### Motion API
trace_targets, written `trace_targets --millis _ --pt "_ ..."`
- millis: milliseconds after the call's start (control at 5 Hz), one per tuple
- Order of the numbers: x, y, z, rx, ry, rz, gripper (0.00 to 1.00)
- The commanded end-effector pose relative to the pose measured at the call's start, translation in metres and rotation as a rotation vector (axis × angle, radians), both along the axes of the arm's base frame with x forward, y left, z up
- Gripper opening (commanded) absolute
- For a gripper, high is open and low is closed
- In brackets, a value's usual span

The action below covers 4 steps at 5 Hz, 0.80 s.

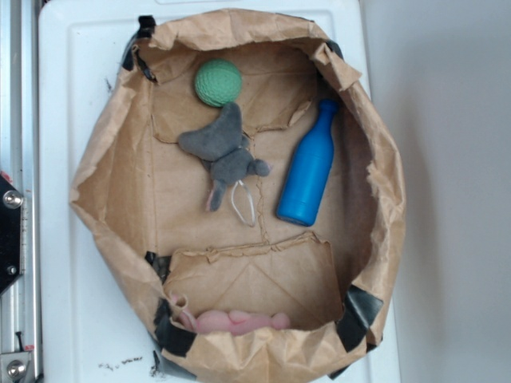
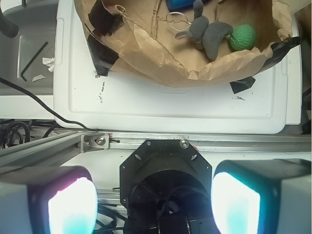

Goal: Grab the gray animal.

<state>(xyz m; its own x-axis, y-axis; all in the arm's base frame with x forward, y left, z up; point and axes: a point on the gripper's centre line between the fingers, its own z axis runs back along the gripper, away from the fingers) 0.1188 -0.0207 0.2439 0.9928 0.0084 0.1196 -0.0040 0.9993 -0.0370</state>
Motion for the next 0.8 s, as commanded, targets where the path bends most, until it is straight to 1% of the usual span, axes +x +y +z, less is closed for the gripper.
trace_targets --millis 0,200,400,600 --pt "0.000 0.000 0.000 0.000 0.000 0.000 1.00" --pt "-0.001 0.013 0.005 -0.039 -0.014 0.042 1.00" --pt "-0.001 0.017 0.007 -0.030 -0.029 0.054 1.00" --pt "0.041 0.028 0.000 -0.008 -0.077 0.126 1.00"
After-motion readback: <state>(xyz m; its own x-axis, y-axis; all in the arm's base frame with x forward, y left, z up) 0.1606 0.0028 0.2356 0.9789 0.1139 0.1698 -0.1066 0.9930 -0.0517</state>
